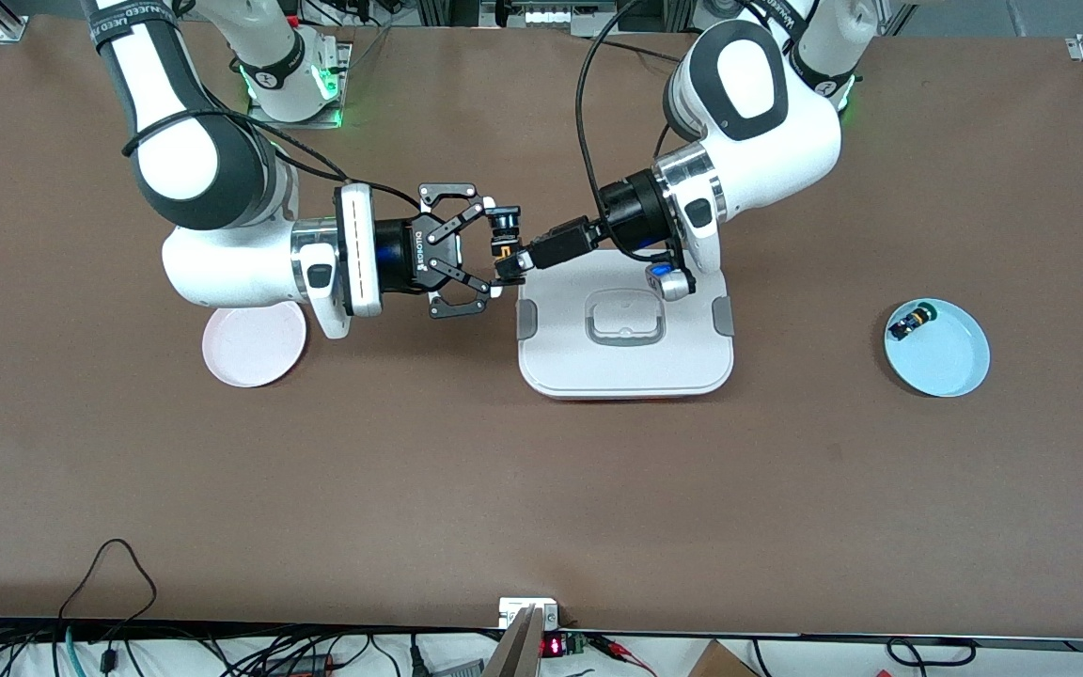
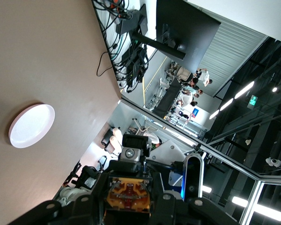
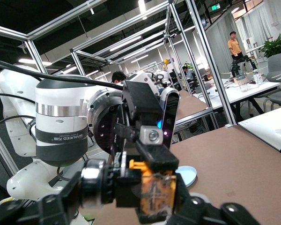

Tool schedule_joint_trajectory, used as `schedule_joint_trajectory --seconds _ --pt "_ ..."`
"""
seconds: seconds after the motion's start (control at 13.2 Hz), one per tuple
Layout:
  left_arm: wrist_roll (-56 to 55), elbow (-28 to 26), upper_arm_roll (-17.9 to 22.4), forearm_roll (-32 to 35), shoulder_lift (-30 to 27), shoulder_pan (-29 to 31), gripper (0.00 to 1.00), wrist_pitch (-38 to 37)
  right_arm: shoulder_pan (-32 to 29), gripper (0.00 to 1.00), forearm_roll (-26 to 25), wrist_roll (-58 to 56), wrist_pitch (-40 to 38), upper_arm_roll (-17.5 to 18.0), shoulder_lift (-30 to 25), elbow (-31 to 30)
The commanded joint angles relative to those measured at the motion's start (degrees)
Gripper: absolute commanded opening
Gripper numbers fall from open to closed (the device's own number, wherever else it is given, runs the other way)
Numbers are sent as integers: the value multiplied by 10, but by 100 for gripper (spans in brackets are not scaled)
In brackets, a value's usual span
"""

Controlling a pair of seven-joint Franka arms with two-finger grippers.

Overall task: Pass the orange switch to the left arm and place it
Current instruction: 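Grasp the switch with the left gripper and open the right gripper, then carry the switch toward the blue plate while the right gripper withdraws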

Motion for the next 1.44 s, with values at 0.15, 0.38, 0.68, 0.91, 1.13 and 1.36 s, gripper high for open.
schedule_joint_trajectory --seconds 0.15,0.38,0.68,0.91,1.13,1.36 --pt "17 8 33 23 0 11 0 -53 6 100 13 18 0 -6 -14 -10" --pt "17 -23 47 32 -15 44 0 -113 3 100 12 18 -1 -6 -14 -11" --pt "16 -69 47 147 -40 95 0 -174 -13 100 11 23 -7 -6 -14 -14" --pt "16 -89 91 299 -58 124 0 -260 -41 100 -4 42 -41 -8 -20 -31" --pt "15 -88 130 478 -72 162 0 -356 -78 100 -74 104 -109 -27 -36 -41" --pt "17 -88 166 643 -86 194 0 -433 -81 100 -203 200 -171 -90 -56 -40"
